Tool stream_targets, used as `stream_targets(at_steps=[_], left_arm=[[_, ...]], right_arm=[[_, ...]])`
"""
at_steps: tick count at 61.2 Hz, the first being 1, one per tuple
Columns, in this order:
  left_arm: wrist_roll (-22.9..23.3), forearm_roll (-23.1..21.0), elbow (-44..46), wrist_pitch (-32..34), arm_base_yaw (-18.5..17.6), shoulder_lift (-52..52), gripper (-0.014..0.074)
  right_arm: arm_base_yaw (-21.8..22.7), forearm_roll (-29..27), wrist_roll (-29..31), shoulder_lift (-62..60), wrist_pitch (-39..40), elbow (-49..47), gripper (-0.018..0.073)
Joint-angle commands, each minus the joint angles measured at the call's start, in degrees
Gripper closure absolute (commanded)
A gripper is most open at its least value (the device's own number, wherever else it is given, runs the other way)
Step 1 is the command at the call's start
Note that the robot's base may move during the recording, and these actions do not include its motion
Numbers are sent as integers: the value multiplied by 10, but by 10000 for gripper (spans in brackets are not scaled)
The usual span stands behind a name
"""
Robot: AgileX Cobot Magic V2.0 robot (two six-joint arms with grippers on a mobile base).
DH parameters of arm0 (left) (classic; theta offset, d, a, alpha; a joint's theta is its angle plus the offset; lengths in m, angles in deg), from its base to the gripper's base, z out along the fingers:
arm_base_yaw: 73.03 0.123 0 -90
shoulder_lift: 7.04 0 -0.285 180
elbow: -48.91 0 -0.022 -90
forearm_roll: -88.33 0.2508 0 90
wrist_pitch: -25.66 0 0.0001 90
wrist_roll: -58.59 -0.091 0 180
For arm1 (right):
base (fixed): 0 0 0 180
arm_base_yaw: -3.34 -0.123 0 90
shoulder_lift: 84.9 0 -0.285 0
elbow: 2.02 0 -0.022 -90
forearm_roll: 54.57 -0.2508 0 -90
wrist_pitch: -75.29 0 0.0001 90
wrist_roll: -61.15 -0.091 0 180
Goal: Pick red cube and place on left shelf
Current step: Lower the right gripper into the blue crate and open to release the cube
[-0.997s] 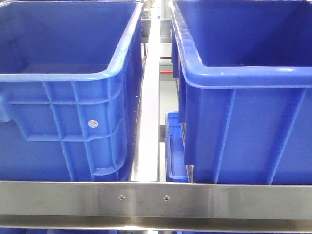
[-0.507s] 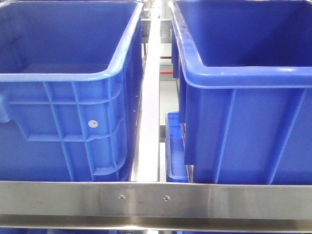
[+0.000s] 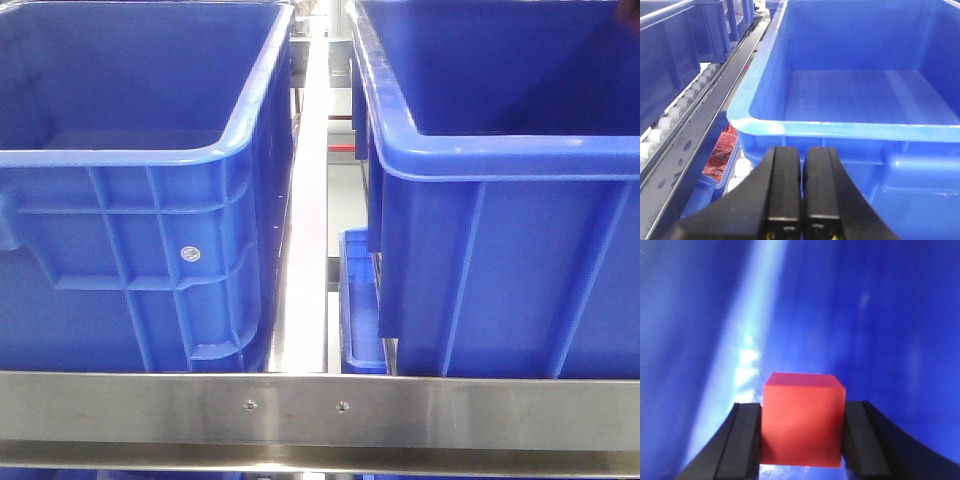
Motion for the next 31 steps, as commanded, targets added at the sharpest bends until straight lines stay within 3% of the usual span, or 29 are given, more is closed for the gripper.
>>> stream_targets(at_steps=[1, 31], left_arm=[[0, -3, -13, 50, -1, -8, 495], [0, -3, -13, 50, -1, -8, 495]], right_arm=[[-1, 2, 4, 30, 33, -22, 431], [-1, 3, 4, 193, 72, -22, 427]])
